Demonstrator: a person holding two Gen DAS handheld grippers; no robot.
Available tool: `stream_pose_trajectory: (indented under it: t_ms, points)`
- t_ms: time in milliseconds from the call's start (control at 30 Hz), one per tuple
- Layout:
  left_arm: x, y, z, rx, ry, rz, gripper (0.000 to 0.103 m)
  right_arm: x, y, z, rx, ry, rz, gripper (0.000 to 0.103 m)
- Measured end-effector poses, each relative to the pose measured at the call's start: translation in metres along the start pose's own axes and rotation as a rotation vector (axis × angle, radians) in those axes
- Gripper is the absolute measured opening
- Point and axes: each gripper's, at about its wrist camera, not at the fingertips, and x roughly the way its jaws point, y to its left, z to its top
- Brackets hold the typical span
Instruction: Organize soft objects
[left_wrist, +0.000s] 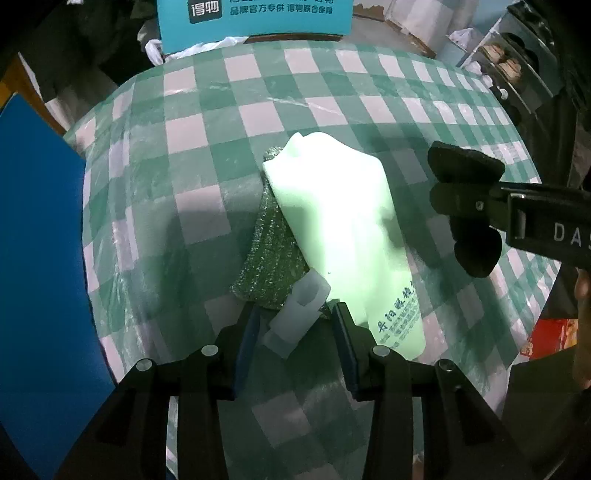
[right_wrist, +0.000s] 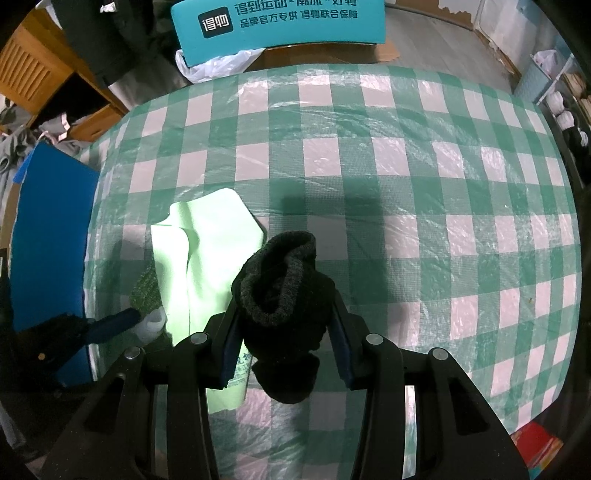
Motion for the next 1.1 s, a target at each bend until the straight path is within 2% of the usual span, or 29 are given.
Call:
stream_pose_trajectory:
  t_ms: [100, 133, 167, 467, 1100]
  points:
    - [0.001, -0.003, 0.001, 0.015, -0.010, 0.012, 0.038, 0.000, -0.001, 0.000, 0.003, -0.001, 0.002, 0.042]
    - [0.002, -0.004, 0.000, 0.023, -0.015, 0.020, 0.034, 0.000, -0.001, 0.000, 0.004, -0.001, 0.002, 0.042]
    - [0.002, -0.004, -0.002, 0.030, -0.017, 0.030, 0.024, 0.000, -0.001, 0.000, 0.006, -0.001, 0.003, 0.042]
    - [-0.006, -0.002, -0.002, 0.029, -0.043, 0.024, 0.016, -0.004, 0.001, 0.000, 0.001, -0.008, 0.011, 0.042]
    - [-0.062, 0.013, -0.006, -0.035, -0.132, 0.007, 0.016, -0.042, 0.022, -0.003, -0.048, -0.068, 0.038, 0.042]
